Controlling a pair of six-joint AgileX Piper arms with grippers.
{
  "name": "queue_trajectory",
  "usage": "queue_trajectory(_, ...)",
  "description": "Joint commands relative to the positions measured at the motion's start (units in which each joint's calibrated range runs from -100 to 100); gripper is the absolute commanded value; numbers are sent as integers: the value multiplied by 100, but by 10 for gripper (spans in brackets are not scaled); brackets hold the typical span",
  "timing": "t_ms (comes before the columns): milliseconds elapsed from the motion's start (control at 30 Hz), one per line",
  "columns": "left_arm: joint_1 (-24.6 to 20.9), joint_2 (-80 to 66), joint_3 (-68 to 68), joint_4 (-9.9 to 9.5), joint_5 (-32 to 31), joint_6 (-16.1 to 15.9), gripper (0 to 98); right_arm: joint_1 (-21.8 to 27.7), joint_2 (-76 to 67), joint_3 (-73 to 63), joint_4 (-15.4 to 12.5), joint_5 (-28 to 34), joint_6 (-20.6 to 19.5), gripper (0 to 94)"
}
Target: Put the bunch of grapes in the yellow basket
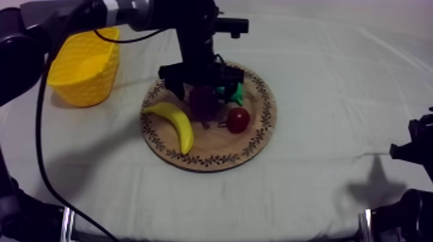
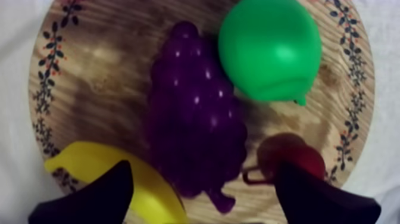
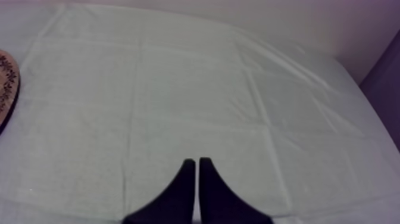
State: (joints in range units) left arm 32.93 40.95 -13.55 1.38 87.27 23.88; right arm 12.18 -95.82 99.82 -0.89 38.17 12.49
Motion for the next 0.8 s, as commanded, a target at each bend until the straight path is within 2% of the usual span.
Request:
queue_trajectory(0,-6,150,-130,4,48,-4,898,0,-2,-5,-1,-3,-1,3)
queue_trajectory(433,-85,741,-631,15,250,-28,878,0,-2,-5,-1,-3,-1,3)
queue_trajectory(767,-79,865,-768,-10,292,-113,559,0,-2,-5,-1,-3,-1,3)
